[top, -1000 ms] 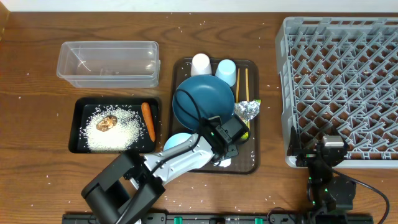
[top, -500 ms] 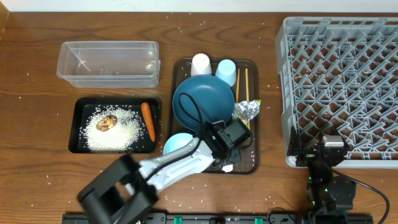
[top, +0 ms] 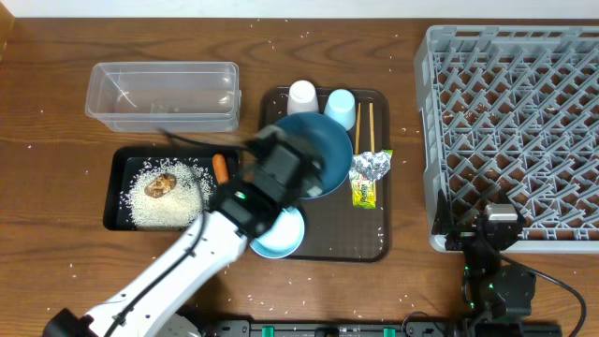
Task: Sort waste into correct bins and load items into the dishwasher rack
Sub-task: 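Carry the tissue into the clear plastic bin and release it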
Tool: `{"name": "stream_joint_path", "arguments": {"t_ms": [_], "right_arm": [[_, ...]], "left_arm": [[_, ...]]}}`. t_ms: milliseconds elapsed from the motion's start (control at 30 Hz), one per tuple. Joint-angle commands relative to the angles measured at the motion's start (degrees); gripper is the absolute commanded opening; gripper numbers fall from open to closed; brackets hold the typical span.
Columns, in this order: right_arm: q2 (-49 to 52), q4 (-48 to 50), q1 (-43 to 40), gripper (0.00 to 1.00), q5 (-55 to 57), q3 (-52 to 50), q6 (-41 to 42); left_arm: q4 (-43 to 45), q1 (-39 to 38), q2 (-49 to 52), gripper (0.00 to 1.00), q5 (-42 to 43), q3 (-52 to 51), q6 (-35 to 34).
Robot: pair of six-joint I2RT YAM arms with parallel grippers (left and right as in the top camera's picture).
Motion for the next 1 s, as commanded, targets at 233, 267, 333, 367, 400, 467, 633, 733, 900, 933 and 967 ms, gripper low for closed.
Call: {"name": "stream_joint_path", "arguments": {"t_ms": [233,267,333,367,400,467,633,733,900,933,967], "right_arm": [[-0.3,-0.2,0.3,0.99,0.1,-0.1,-0.5],[-0.3,-0.2,0.3,0.99,0.1,-0.1,-0.5],[-0.3,-0.2,0.3,0.99,0.1,-0.1,-0.5],[-0.3,-0.2,0.3,0.99,0.1,-0.1,-0.5],[-0.3,-0.2,0.3,0.99,0.1,-0.1,-0.5],[-0.3,-0.2,0.3,0.99,0.1,-0.1,-0.5],[-0.3,-0.2,0.3,0.99,0.1,-0.1,-0.5],[-0.3,-0.2,0.3,0.99,0.1,-0.1,-0.5],[-0.3,-0.2,0.3,0.99,0.1,-0.1,-0.5],[-0.3,-0.2,0.3,0.99,0.1,-0.1,-0.5],[-0.3,-0.2,0.3,0.99,0.1,-0.1,-0.5]], "left_arm": [[18.5,19.6,5.6,0.16,-15.3,0.8,0.6],[21.2,20.8,6.6,0.21,-15.3,0.8,0.7],[26.3,22.8,8.9,0.22,-15.3,0.8,1.8],[28.9,23.9,10.5,0.22,-15.3,0.8,1.9],[30.7,24.7,11.9,0.22,-15.3,0.8,1.9],[34.7,26.5,15.1,0.22,-15.3,0.8,2.2],[41.6,30.0,21.2,0.48,-14.3,0.8,4.9],[41.6,31.7,22.4,0.96,-14.3,0.8,4.9],[41.5,33.1,20.0,0.98,-12.6,0.8,12.6],[41.4,33.1,19.0,0.98,-10.9,0.8,14.3],[41.1,33.1,17.7,0.98,-7.9,0.8,15.9]]}}
